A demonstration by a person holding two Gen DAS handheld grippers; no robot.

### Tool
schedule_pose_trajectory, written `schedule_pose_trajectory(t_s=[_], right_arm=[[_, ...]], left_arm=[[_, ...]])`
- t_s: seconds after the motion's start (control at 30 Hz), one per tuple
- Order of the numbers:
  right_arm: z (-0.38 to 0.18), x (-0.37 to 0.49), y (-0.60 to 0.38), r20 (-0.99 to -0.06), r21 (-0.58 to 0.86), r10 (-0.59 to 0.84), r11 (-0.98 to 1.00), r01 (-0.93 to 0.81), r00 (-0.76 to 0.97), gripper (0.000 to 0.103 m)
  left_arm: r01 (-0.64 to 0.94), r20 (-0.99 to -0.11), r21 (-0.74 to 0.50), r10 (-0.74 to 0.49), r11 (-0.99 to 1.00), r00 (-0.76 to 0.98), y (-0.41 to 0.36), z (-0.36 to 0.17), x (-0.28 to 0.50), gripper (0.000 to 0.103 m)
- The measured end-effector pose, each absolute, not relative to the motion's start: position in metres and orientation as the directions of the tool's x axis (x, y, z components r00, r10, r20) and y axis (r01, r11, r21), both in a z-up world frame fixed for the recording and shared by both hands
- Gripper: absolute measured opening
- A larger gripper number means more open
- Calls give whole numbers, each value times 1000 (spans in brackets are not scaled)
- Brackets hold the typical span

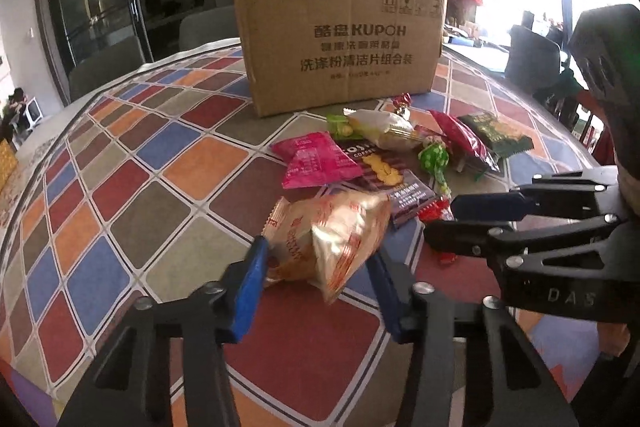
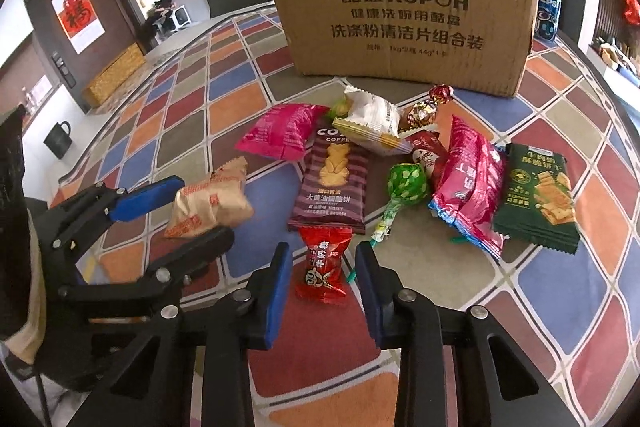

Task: Organize snacks
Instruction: 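Grasp the tan bread bag with the left tool while the right tool grasps the red candy, then carry both snacks over the box and open both tools to drop them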

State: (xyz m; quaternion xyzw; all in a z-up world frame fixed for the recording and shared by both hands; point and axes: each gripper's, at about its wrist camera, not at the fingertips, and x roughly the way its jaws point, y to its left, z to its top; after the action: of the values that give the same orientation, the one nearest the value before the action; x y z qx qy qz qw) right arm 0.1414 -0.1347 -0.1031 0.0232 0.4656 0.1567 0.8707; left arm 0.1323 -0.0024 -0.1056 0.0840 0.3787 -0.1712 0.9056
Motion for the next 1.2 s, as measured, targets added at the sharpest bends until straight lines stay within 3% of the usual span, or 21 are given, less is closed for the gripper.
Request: schedule_pose_trajectory(t_s=[0.23,0.37,0.87,1.2], right_arm=[[-104,146,-131,-805,187,298,948,-258,514,31],[-105,147,-129,-807,178,293,949,-262,513,23],[-110,147,-127,-809,202,306,947,-251,502,19],[-61,132,-140,-730,201,327,942,-270,600,19]], left_arm=[[361,-708,-15,-265,932,655,2,-103,134,33],[352,-703,-34,-273,935,656,4,-99,132,30],[299,-689,-99,-282,949,667,11,-84,115,28],[301,-634,-119,-306,946,710,3,-54,115,27]])
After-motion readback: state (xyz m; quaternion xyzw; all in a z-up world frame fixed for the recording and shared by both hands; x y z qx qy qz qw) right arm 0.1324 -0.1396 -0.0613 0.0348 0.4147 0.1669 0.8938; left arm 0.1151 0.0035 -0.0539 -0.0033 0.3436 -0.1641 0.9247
